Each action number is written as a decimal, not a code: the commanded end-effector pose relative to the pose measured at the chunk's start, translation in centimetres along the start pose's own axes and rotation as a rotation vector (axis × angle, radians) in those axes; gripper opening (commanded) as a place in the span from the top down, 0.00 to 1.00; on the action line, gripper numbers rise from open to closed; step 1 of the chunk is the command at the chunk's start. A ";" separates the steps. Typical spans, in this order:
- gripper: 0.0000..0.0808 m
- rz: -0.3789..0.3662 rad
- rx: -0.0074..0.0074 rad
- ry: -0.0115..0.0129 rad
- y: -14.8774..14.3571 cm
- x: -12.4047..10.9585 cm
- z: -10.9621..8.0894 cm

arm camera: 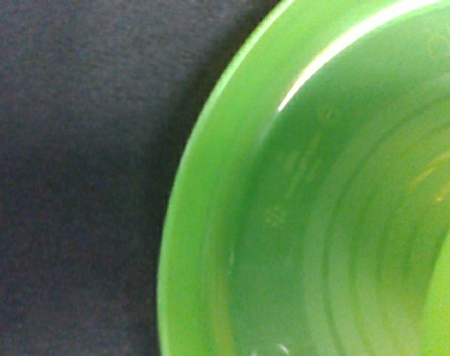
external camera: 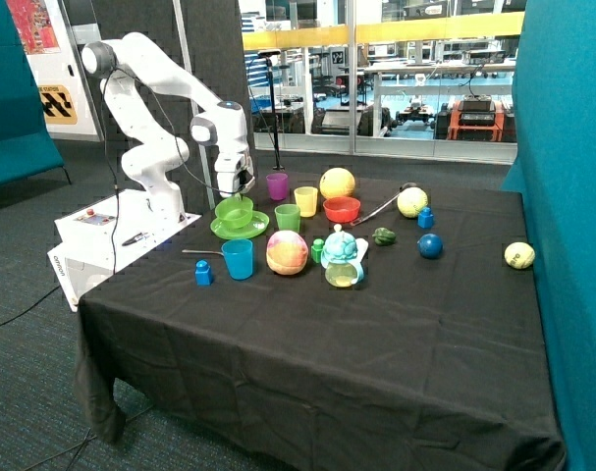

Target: Place the bowl on the plate and the cup in the bowl matching the color

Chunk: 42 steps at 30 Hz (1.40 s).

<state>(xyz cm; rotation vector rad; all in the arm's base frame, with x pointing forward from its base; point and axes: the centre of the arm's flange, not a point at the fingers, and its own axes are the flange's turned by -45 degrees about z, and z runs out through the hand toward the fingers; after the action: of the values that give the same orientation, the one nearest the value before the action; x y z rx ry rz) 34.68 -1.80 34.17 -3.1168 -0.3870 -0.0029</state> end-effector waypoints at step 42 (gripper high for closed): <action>0.07 -0.027 -0.0006 -0.0020 -0.6 0.2 2.2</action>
<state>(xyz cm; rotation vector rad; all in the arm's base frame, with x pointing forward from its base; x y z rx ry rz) 34.89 -1.56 32.06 -3.1173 -0.4097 0.0035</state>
